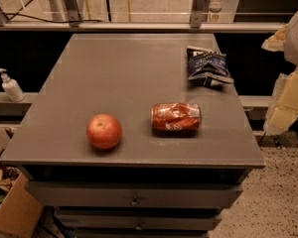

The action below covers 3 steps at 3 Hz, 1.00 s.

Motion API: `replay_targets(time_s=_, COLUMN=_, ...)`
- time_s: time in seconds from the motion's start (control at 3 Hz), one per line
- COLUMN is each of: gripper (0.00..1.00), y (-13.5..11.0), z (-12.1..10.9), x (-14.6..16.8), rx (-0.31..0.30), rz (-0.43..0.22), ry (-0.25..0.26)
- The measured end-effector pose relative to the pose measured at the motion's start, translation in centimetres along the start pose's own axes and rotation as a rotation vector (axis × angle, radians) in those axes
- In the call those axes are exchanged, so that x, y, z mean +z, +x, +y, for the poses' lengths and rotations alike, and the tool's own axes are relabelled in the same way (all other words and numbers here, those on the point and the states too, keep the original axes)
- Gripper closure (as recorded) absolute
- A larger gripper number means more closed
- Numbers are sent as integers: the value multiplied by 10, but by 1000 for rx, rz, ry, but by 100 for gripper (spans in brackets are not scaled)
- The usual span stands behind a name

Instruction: Place coke can upright

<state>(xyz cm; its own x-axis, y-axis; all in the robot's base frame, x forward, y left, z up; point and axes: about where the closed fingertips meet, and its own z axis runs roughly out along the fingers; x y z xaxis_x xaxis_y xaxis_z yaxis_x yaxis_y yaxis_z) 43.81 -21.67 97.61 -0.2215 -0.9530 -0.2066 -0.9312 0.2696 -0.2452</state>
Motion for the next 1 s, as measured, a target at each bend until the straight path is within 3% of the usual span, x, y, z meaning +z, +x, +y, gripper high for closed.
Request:
replay_targets(time_s=0.67, gripper=0, y=-8, z=2, x=5, rx=-14, rz=-22, ry=-4)
replay_targets(time_s=1.0, gripper=0, y=-32, z=11, x=21, rx=-68, rz=-70, ry=-13)
